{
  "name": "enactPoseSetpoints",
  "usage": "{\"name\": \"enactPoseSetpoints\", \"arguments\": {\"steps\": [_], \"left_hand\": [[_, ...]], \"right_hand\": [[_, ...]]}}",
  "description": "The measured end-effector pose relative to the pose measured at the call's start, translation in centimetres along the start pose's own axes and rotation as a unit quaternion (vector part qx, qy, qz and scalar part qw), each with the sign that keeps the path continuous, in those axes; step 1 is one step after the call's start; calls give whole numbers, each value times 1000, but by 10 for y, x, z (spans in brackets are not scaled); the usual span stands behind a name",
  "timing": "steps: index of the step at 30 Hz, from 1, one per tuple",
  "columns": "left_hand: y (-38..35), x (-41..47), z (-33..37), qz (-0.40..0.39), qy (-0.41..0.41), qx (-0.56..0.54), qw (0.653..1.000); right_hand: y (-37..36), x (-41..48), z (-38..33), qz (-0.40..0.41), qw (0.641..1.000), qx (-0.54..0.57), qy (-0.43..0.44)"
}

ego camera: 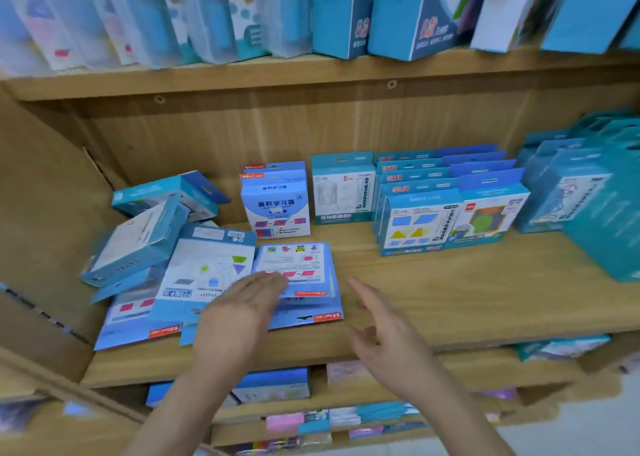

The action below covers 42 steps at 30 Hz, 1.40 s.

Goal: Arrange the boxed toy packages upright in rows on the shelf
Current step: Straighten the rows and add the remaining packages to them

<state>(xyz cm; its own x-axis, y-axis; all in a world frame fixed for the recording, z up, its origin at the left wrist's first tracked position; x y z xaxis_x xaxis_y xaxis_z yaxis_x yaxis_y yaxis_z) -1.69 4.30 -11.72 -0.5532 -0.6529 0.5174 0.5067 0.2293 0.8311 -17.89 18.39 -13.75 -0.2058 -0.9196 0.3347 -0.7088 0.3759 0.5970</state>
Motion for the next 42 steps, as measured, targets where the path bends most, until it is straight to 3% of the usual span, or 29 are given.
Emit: {"name": "enactPoseSetpoints", "arguments": {"steps": [4, 7, 9, 10, 12, 13, 16, 24, 26, 30, 32, 34, 36, 38, 42], "left_hand": [[35, 31, 13, 40, 118, -146, 981], [42, 42, 30, 11, 223, -304, 926], [37, 41, 36, -46, 289, -411, 863], [34, 39, 38, -83, 322, -476, 814], [31, 33, 41, -143, 371, -565, 723], [30, 32, 42, -158, 380, -581, 702], [33, 29, 43, -171, 384, -609, 672], [37, 31, 37, -166, 376, -653, 636], [38, 30, 33, -180, 337, -642, 664], [42, 32, 36, -162, 240, -553, 781], [44, 34, 40, -125, 217, -507, 824], [44, 36, 41, -79, 164, -443, 878], [43, 38, 42, -44, 107, -389, 914], [43, 44, 40, -42, 101, -373, 921], [45, 73, 19, -70, 196, -456, 865]], "right_hand": [[13, 6, -14, 50, 998, 49, 2], [25, 19, -29, 142, 973, 181, 4], [34, 26, -35, 225, 930, 291, -21], [38, 28, -37, 256, 910, 323, -40], [45, 29, -41, 279, 899, 333, -58], [46, 28, -42, 278, 901, 328, -62], [48, 27, -44, 276, 900, 330, -69], [45, 18, -33, 255, 906, 331, -71], [46, 13, -27, 248, 920, 298, -63], [48, 8, -11, 246, 951, 178, -63], [50, 8, -11, 237, 969, 38, -57], [53, 10, -18, 203, 971, -129, 14], [52, 15, -27, 159, 970, -179, 55], [50, 23, -35, 139, 974, -167, 60], [54, 52, -44, 157, 980, -112, 58]]}}
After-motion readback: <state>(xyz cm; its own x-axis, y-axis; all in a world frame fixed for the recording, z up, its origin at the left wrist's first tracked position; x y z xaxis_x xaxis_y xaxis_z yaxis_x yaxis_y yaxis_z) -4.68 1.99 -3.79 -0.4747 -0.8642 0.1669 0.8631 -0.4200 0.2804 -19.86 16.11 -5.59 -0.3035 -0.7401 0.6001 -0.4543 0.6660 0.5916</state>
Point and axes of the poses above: each hand's wrist, its own x-axis towards the middle knuckle, its own y-axis out of the back of the hand, z = x × y, the point moved 2 cm from there along x, towards the middle knuckle, and after that the axes turned 15 degrees about y, right-handed, at the moved point
